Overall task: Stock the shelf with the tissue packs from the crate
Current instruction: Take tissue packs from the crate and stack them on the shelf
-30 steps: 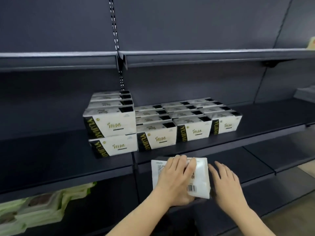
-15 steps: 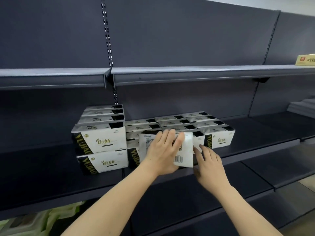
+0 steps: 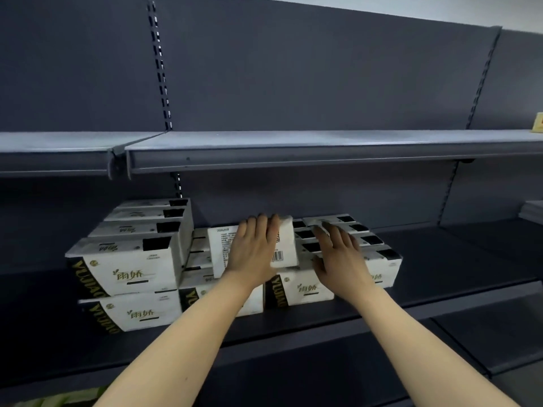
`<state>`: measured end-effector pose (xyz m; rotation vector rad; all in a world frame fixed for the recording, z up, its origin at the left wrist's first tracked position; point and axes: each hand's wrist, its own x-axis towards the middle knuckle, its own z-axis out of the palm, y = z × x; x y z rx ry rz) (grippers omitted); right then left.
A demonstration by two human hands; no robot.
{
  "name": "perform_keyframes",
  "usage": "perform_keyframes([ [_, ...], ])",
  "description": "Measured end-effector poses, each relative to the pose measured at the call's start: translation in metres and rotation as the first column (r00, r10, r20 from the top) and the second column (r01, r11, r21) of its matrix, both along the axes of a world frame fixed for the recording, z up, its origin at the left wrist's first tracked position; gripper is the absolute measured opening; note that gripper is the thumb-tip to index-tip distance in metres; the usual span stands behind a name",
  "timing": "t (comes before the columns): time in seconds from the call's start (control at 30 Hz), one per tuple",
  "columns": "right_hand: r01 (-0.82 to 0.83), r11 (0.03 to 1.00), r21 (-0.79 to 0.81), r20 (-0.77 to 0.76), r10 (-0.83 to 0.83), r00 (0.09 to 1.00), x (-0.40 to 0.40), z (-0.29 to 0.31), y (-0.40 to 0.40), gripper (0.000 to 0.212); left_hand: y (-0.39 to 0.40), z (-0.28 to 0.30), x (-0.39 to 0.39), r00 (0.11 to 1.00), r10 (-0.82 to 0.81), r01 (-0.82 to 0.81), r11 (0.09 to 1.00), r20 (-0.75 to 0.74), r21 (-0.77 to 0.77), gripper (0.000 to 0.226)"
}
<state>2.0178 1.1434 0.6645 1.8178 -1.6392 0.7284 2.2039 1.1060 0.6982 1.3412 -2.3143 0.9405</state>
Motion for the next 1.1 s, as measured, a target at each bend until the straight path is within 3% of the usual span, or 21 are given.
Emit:
perform_keyframes([
  [0.1, -0.028, 1.0, -0.005, -0.02, 0.027, 0.999, -0.006, 0.005, -0.017, 0.058, -0.013, -0.005, -0.008, 0.997, 0.076, -0.074, 0.996, 0.023, -0.058, 0.113],
  [0.3, -0.055, 0.998, 0.032, -0.014, 0.055, 0.998, -0.007, 0.0, -0.034, 0.055, -0.03, -0.018, -0.009, 1.0, -0.01, 0.007, 0.992, -0.023, -0.126, 0.126],
  [0.8, -0.091, 0.988, 0.128, 0.009, 0.09, 0.996, -0.008, -0.001, -0.026, 0.055, -0.023, -0.011, 0.005, 0.995, -0.095, 0.095, 0.995, -0.021, -0.001, 0.11],
  [0.97, -0.102, 0.989, 0.109, -0.028, 0.106, 0.994, -0.001, 0.026, -0.031, 0.043, -0.011, 0.012, 0.017, 0.995, 0.036, -0.025, 0.992, -0.089, 0.127, 0.119],
  [1.1, -0.217, 0.962, 0.164, 0.033, 0.214, 0.976, 0.013, 0.043, -0.031, 0.054, -0.012, 0.021, 0.028, 0.994, 0.063, -0.044, 0.978, -0.087, 0.204, 0.117],
])
